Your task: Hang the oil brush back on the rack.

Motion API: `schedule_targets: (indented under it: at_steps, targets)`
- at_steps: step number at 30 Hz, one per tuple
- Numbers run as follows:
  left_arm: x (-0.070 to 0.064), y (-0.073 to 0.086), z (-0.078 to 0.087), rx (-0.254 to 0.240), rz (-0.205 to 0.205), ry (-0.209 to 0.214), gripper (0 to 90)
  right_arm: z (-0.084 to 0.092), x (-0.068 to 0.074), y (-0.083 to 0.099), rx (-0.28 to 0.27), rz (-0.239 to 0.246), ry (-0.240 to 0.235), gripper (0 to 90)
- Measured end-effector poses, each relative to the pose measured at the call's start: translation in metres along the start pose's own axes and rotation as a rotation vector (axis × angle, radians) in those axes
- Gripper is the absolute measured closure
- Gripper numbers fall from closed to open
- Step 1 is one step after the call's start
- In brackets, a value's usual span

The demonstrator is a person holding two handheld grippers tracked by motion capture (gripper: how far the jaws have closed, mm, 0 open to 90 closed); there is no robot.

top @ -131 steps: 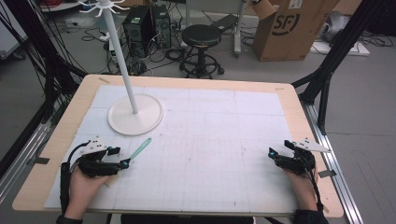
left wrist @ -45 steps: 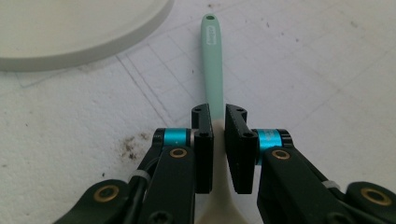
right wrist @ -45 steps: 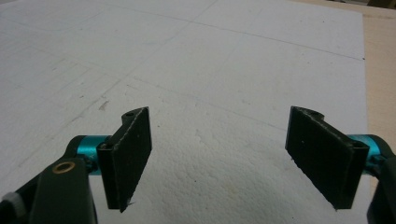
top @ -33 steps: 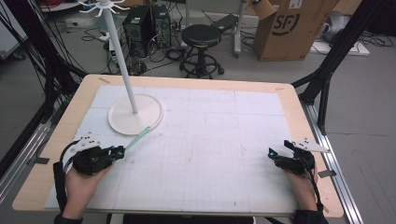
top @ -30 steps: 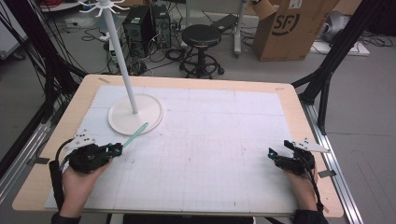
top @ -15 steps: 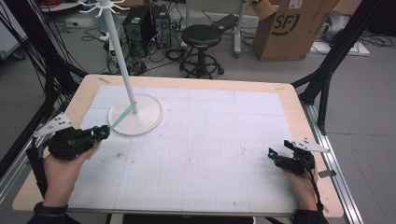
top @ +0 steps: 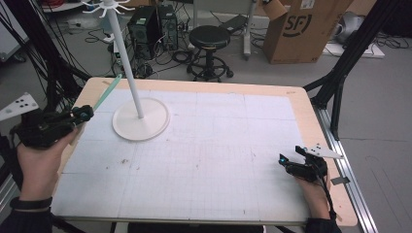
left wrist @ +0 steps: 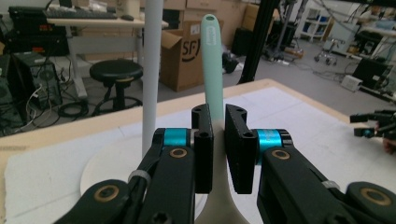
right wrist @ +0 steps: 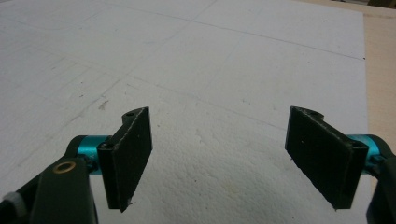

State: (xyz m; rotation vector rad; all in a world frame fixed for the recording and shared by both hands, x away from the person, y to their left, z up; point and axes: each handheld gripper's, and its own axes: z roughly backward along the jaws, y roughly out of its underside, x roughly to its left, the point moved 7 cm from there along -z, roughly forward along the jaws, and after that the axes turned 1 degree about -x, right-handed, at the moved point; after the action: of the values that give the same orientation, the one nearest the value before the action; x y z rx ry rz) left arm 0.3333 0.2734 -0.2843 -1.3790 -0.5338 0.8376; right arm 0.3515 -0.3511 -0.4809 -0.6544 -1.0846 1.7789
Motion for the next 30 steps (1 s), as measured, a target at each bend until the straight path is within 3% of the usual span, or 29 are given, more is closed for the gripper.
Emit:
schedule_targets:
  at_steps: [11, 30]
  targets:
    - [0.006, -0.043, 0.008, -0.074, -0.010, -0.011, 82.2, 0.000, 0.000, 0.000, 0.000, 0.001, 0.001, 22.7]
    - [0.001, -0.094, 0.012, -0.084, -0.045, -0.027, 82.2, -0.001, 0.000, 0.000, -0.001, 0.003, -0.001, 22.7]
